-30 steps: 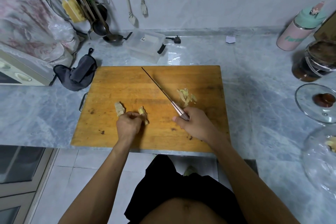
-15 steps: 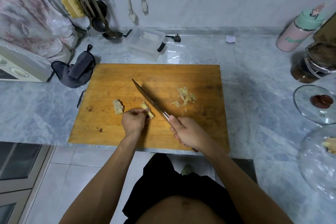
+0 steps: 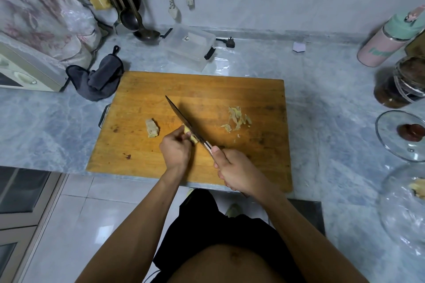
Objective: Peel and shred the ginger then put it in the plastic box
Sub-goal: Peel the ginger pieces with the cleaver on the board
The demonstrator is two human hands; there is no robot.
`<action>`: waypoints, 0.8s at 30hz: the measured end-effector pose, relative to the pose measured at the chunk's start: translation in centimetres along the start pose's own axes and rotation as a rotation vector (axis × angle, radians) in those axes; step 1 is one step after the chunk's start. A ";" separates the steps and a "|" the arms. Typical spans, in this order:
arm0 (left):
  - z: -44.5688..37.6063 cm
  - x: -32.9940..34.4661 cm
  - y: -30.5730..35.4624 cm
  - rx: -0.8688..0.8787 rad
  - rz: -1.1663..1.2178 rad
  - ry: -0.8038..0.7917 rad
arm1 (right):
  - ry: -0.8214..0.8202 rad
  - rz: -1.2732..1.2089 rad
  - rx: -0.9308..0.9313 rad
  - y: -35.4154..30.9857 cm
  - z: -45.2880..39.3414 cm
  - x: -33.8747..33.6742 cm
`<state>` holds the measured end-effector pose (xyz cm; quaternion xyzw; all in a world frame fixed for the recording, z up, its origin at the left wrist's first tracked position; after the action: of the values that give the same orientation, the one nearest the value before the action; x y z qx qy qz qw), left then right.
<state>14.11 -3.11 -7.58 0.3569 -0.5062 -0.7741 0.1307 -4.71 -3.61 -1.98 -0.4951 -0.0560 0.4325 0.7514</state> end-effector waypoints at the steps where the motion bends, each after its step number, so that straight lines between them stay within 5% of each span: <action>1: 0.0 0.0 0.2 0.019 -0.035 -0.005 | 0.000 0.008 0.000 -0.1 0.1 0.0; 12: 0.2 0.2 1.0 0.092 -0.207 -0.019 | -0.078 -0.022 0.089 0.2 0.3 1.0; 24: 0.2 0.6 1.8 0.093 -0.271 -0.094 | 0.039 0.196 0.069 0.2 -0.7 1.4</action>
<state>13.30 -4.16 -6.17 0.3912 -0.4944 -0.7760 -0.0154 -3.59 -3.05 -2.96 -0.4803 0.0224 0.4958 0.7231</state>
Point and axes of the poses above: each hand's wrist, its own z-axis away from the middle knuckle, its own x-axis out of the palm, y = z × x, the point moved 9 cm from there along -z, towards the middle knuckle, and after that the axes turned 2 degrees about -y, right-handed, at the moved point
